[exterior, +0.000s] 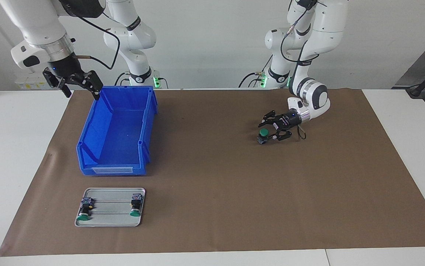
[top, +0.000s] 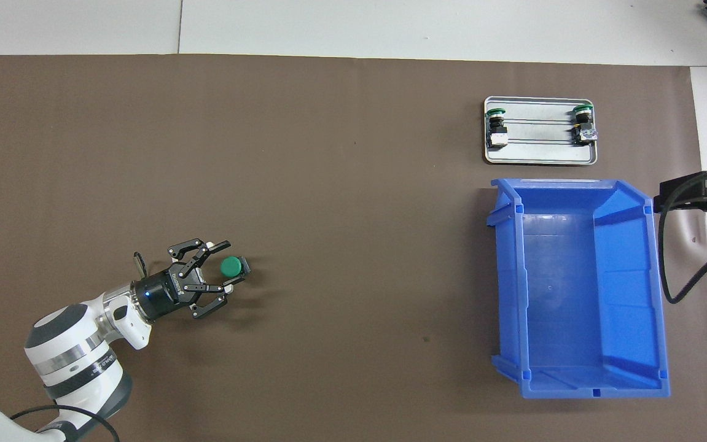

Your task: Place and press button with both arms

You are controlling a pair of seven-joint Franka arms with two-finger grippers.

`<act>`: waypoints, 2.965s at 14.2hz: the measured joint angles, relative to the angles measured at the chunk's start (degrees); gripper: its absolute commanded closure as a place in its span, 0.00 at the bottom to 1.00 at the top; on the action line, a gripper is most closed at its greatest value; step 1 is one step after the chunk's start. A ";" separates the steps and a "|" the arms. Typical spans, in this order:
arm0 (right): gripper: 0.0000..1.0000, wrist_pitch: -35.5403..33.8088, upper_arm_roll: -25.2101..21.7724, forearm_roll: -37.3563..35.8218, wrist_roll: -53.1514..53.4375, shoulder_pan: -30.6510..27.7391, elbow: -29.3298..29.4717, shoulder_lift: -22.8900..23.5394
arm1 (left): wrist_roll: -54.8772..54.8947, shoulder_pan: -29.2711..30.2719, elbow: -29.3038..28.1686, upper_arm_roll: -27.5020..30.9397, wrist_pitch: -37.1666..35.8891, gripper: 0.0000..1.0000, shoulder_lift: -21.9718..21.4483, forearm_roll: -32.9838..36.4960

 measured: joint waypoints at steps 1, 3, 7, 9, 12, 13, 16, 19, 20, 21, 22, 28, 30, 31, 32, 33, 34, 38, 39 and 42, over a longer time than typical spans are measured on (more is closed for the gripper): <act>0.00 0.00 0.00 0.00 0.00 0.00 -0.02 0.00 | -0.11 0.02 0.00 0.00 0.17 0.28 0.01 0.00; 0.00 0.00 0.00 0.00 0.00 0.00 -0.03 -0.01 | -0.60 0.19 0.01 0.04 0.50 0.28 0.01 0.01; 0.00 0.00 0.00 0.00 0.00 0.00 -0.08 -0.02 | -3.91 1.48 0.57 0.39 0.66 0.29 -0.04 2.20; 0.00 0.00 0.00 0.00 0.00 0.00 -0.10 -0.02 | -5.92 3.69 1.44 0.44 0.66 0.29 -0.08 5.44; 0.00 0.00 0.00 0.00 0.00 0.00 -0.11 -0.02 | -11.50 8.49 4.40 0.52 0.65 0.29 -0.32 14.91; 0.00 0.00 0.00 0.00 0.00 0.00 -0.12 -0.02 | -13.20 10.21 5.55 0.52 0.65 0.29 -0.40 17.76; 0.00 0.00 0.00 0.00 0.00 0.00 -0.13 -0.02 | -16.06 12.44 7.62 0.55 0.64 0.29 -0.45 20.93; 0.00 0.00 0.00 0.00 0.00 0.00 -0.19 -0.02 | -21.52 12.42 9.97 0.53 0.64 0.36 -0.52 24.92; 0.00 0.00 0.00 0.00 0.00 0.00 -0.21 -0.03 | -25.47 12.43 11.87 0.70 0.64 0.36 -0.68 28.44; 0.00 0.00 0.00 0.00 0.00 0.00 -0.21 -0.04 | -30.12 12.43 14.21 0.91 0.65 0.36 -1.04 32.19; 0.00 0.00 0.00 0.00 0.00 0.00 -0.22 -0.04 | -35.48 12.43 16.69 1.01 0.66 0.36 -1.73 35.91; 0.00 0.00 0.00 0.00 0.00 0.00 -0.25 -0.07 | -68.92 11.02 25.98 0.19 1.48 0.89 -11.13 54.98; 0.00 0.00 0.00 0.00 0.00 0.00 -0.26 -0.07 | -78.84 8.61 29.08 0.07 1.97 1.00 -12.88 61.69; 0.00 0.00 0.00 0.00 0.00 0.00 -0.26 -0.08 | -83.75 6.95 31.12 0.00 2.15 1.00 -13.24 65.26; 0.00 0.00 0.00 0.00 0.00 0.00 -0.27 -0.08 | -88.74 5.07 33.30 -0.08 2.30 1.00 -13.36 68.84; 0.00 0.00 0.00 0.00 0.00 0.00 -0.30 -0.08 | -93.48 3.12 35.49 -0.15 2.42 1.00 -13.37 72.32; 0.00 0.00 0.00 0.00 0.00 0.00 -0.32 -0.08 | -97.82 1.30 37.50 -0.25 2.49 1.00 -13.37 75.75; 0.00 0.00 0.00 0.00 0.00 0.00 -0.33 -0.09 | -114.51 -3.35 41.35 -0.86 2.51 1.00 -13.37 82.80; 0.00 0.00 0.00 0.00 0.00 0.00 -0.33 -0.10 | -120.71 -4.49 41.68 -0.97 2.56 1.00 -13.36 84.82; 0.00 0.00 0.00 0.00 0.00 0.00 -0.33 -0.10 | -139.46 -8.57 42.08 -1.71 3.31 1.00 -13.36 91.01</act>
